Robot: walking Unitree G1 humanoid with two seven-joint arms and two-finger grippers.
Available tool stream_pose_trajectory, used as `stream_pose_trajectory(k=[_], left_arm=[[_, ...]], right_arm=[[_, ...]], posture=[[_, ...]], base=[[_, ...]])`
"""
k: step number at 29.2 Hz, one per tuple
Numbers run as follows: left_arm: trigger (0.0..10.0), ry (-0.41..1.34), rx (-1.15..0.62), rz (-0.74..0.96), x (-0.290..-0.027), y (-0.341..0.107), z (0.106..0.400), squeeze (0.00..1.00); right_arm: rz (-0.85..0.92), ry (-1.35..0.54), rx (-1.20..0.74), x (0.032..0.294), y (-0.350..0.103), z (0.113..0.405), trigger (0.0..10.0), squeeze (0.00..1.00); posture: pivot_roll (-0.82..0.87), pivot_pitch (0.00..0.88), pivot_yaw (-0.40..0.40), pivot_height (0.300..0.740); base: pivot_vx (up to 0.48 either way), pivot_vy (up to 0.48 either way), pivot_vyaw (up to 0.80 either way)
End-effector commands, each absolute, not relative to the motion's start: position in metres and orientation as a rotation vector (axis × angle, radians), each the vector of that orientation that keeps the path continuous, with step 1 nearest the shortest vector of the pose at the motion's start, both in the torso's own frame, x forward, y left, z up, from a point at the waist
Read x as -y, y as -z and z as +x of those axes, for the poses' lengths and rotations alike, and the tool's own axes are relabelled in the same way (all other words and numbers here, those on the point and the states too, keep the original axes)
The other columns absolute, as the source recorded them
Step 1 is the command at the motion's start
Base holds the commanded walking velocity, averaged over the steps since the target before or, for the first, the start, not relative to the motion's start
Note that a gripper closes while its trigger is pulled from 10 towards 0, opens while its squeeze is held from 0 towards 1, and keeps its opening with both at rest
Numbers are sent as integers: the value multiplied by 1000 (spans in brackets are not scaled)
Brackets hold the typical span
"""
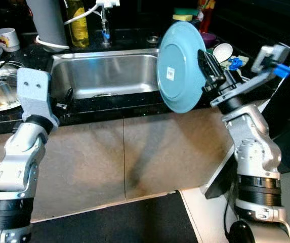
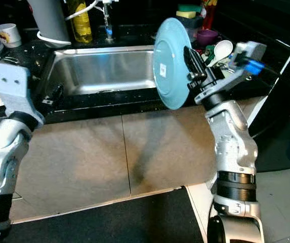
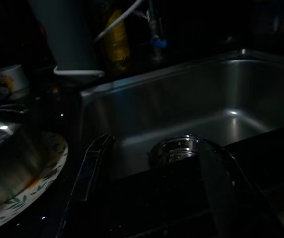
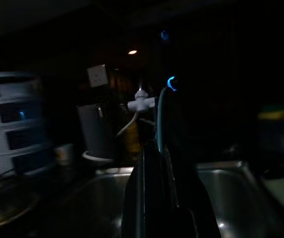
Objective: Kitchen organization
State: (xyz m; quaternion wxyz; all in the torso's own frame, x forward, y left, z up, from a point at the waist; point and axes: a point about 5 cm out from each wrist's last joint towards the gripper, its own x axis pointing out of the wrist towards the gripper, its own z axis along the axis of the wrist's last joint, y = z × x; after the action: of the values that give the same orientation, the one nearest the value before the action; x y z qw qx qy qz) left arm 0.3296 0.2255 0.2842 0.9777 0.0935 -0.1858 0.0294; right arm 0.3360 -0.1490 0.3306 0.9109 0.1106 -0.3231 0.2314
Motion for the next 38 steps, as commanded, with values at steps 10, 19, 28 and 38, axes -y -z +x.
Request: stream_pose_trajectory(k=[10, 19, 28, 38], left_arm=[[10000, -7, 386, 191, -208, -294, 334, 0], [10000, 4, 388, 189, -204, -296, 336, 0], [10000, 8, 390, 186, -203, -296, 336, 0], [10000, 12, 399, 194, -202, -300, 335, 0]], right_arm=[[77, -524, 759, 108, -331, 331, 10000, 0], [61, -521, 785, 104, -331, 330, 10000, 0], [59, -521, 791, 103, -331, 330, 10000, 0], [61, -527, 801, 102, -332, 329, 10000, 0]], posture=[[-27, 144, -33, 740], [-27, 144, -32, 740], [-27, 144, -32, 740], [-27, 144, -32, 740]], base=[[114, 0, 0], [403, 0, 0], [424, 0, 0], [422, 0, 0]])
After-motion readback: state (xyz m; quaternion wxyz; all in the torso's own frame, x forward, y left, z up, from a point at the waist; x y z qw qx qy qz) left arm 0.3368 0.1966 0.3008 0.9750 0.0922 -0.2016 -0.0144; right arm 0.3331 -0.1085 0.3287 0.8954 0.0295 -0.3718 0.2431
